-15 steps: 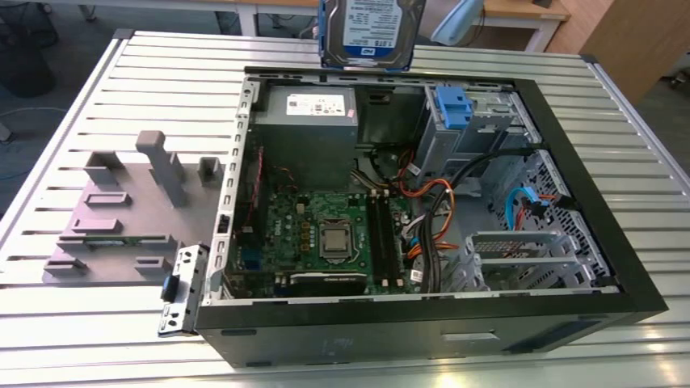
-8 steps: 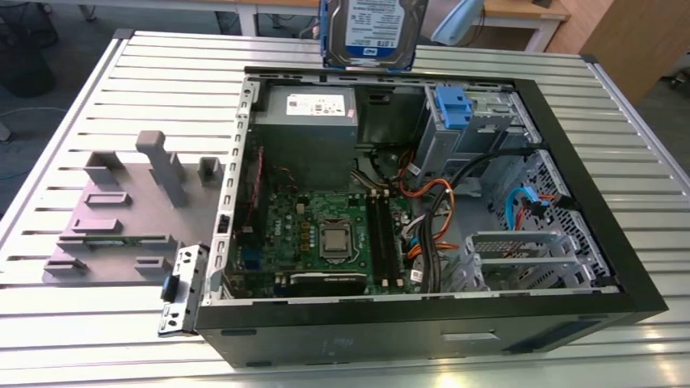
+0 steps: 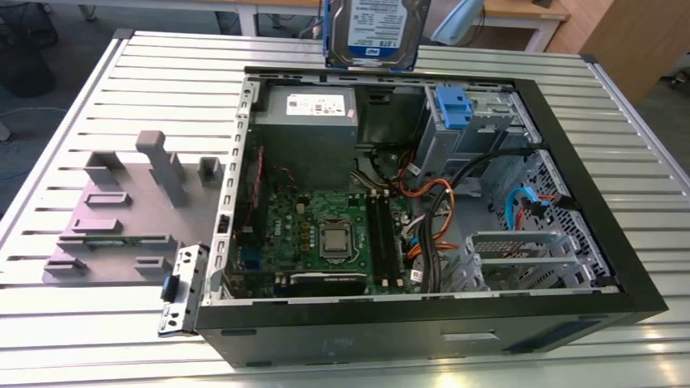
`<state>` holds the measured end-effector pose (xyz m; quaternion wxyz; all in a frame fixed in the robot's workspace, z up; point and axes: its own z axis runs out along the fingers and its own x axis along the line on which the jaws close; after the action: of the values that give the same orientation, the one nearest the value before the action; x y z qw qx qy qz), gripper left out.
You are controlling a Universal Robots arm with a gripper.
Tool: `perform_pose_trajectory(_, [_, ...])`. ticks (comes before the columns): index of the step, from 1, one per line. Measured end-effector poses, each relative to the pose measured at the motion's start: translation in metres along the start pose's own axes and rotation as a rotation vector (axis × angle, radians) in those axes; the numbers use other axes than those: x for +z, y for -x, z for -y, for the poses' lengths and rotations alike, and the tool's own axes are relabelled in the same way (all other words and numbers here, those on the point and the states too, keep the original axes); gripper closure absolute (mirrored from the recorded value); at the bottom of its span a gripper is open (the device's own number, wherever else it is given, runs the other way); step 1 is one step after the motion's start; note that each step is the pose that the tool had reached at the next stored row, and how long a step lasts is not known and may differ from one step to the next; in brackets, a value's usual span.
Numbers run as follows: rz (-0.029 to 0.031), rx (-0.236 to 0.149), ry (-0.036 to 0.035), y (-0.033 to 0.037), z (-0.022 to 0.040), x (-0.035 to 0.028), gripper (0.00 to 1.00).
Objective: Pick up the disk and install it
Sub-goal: 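Pick up the disk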
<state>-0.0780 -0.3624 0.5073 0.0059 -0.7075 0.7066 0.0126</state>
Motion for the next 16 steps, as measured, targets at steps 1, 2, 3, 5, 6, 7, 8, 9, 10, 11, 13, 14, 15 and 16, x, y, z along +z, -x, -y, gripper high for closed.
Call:
perform_pose_trajectory(1, [0.0,0.0,0.0,0.0,0.0004,0.0,0.63])
perform_pose_trajectory(2, [0.0,0.0,0.0,0.0,0.0007,0.0,0.63])
perform_pose_trajectory(3, [0.0,0.0,0.0,0.0,0.001,0.0,0.63])
perform_pose_trajectory(5, [0.0,0.0,0.0,0.0,0.0017,0.0,0.63])
perform_pose_trajectory(6, [0.0,0.0,0.0,0.0,0.002,0.0,0.63])
perform_pose_trajectory(7, [0.0,0.0,0.0,0.0,0.0024,0.0,0.63])
perform_pose_trajectory(8, [0.0,0.0,0.0,0.0,0.0027,0.0,0.63])
perform_pose_trajectory(9, [0.0,0.0,0.0,0.0,0.003,0.0,0.63])
perform_pose_trajectory(10, [0.0,0.0,0.0,0.0,0.0034,0.0,0.63])
perform_pose_trajectory(11, [0.0,0.0,0.0,0.0,0.0037,0.0,0.63])
perform_pose_trajectory(13, [0.0,0.0,0.0,0.0,0.0046,0.0,0.63])
perform_pose_trajectory(14, [0.0,0.0,0.0,0.0,0.0052,0.0,0.63])
perform_pose_trajectory(15, [0.0,0.0,0.0,0.0,0.0057,-0.0001,0.63])
perform_pose_trajectory(16, [0.0,0.0,0.0,0.0,0.0063,-0.0001,0.63])
